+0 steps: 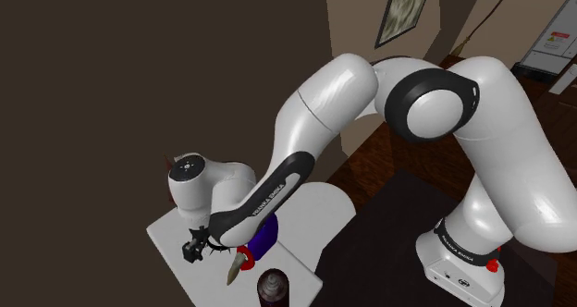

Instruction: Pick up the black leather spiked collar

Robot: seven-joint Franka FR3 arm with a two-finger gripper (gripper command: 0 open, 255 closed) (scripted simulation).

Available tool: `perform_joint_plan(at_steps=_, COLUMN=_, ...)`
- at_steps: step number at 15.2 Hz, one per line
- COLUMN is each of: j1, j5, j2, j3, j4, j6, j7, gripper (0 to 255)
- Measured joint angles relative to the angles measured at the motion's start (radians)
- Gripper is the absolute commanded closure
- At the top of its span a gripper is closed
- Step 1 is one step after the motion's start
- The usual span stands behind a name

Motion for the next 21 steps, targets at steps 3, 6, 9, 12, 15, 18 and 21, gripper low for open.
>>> perform_joint_plan(at_steps=3, j1=0.000, j5=-0.002, j2=0.002, j3=-0.001, j4=-0.003, j6=0.010, j7=0.001, gripper=255)
perform_joint_plan(at_steps=6, j1=0.001, j5=-0.003, j2=0.002, j3=-0.001, j4=-0.003, j6=0.011, j7=0.001, gripper=255)
perform_joint_plan(at_steps=9, j1=0.000, j5=-0.003, j2=-0.001, j3=-0.001, j4=-0.009, j6=0.015, j7=0.002, gripper=255)
perform_joint_plan(at_steps=12, j1=0.000, j5=-0.001, j2=-0.002, j3=0.000, j4=-0.004, j6=0.007, j7=0.001, gripper=255)
perform_joint_plan(at_steps=15, j1=-0.006, j5=0.006, j2=-0.025, j3=0.007, j4=-0.014, j6=-0.012, j7=-0.003, gripper=255)
perform_joint_plan(at_steps=18, j1=-0.015, j5=0.015, j2=-0.054, j3=0.016, j4=-0.023, j6=-0.033, j7=-0.010, gripper=255)
perform_joint_plan(at_steps=21, j1=-0.023, j5=0.025, j2=-0.083, j3=0.026, j4=-0.027, j6=-0.058, j7=-0.017, gripper=255)
